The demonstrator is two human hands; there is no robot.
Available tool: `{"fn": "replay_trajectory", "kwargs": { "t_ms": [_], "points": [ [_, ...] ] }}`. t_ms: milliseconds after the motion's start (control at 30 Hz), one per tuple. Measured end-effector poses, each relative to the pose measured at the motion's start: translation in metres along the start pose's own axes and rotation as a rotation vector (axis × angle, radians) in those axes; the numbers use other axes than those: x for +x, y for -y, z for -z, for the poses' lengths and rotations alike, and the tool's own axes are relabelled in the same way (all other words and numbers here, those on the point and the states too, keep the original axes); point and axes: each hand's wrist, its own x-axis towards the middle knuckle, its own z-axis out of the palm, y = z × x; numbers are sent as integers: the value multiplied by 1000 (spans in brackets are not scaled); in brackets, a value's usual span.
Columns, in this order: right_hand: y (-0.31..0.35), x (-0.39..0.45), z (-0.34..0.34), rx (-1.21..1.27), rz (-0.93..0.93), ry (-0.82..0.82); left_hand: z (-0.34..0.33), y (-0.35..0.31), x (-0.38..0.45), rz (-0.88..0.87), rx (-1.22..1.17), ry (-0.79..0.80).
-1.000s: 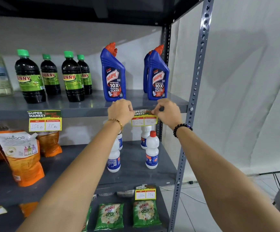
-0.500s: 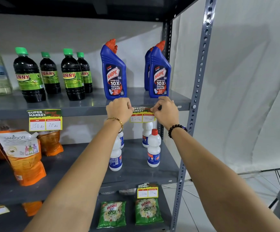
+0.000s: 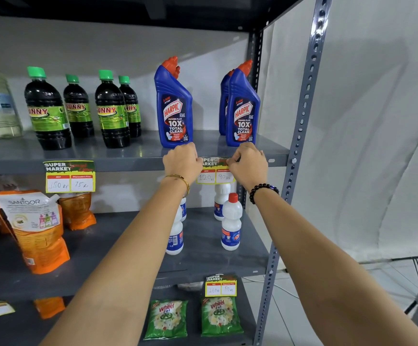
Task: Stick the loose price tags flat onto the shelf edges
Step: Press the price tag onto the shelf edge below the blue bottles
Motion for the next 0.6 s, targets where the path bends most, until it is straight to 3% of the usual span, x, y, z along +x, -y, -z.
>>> {"fn": "replay_trajectory", "kwargs": {
  "t_ms": [267, 600],
  "points": [
    [-4, -2, -3, -60, 47, 65, -5, 2, -1, -6, -41, -20],
    [6, -2, -7, -46, -18, -19, -8, -7, -3, 37, -11, -72]
  ]
}}
